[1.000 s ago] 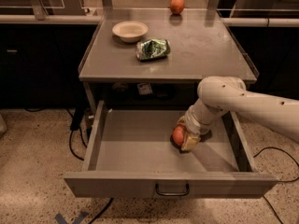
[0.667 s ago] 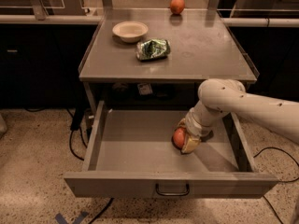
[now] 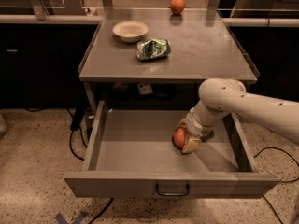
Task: Place apple into top drawer
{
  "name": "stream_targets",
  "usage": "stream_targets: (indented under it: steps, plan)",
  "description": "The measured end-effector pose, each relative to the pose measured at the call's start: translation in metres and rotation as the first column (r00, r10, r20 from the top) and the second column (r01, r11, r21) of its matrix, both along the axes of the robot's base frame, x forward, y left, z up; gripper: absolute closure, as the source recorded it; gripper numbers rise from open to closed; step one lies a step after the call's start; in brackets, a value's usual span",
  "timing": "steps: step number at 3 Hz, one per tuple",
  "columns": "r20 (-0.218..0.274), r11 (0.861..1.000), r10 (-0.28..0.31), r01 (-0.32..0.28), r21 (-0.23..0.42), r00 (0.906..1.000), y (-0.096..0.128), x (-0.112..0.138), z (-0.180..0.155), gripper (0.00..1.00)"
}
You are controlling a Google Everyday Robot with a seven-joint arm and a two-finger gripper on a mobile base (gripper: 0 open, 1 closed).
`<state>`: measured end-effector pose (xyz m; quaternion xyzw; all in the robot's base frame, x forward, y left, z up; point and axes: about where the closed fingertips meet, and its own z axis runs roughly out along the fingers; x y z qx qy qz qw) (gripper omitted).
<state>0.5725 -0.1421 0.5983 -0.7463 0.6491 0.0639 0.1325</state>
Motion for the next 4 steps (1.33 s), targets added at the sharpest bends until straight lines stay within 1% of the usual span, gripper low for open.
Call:
stream_targets:
  steps: [3,4]
  plan:
    - [0.0,1.0,0.0,0.0,0.0,1.0,0.0,-0.0001,-0.0001,0.11]
    - [0.0,1.0,0.0,0.0,0.0,1.0,0.0001,-0.0001,-0.0002,0.0]
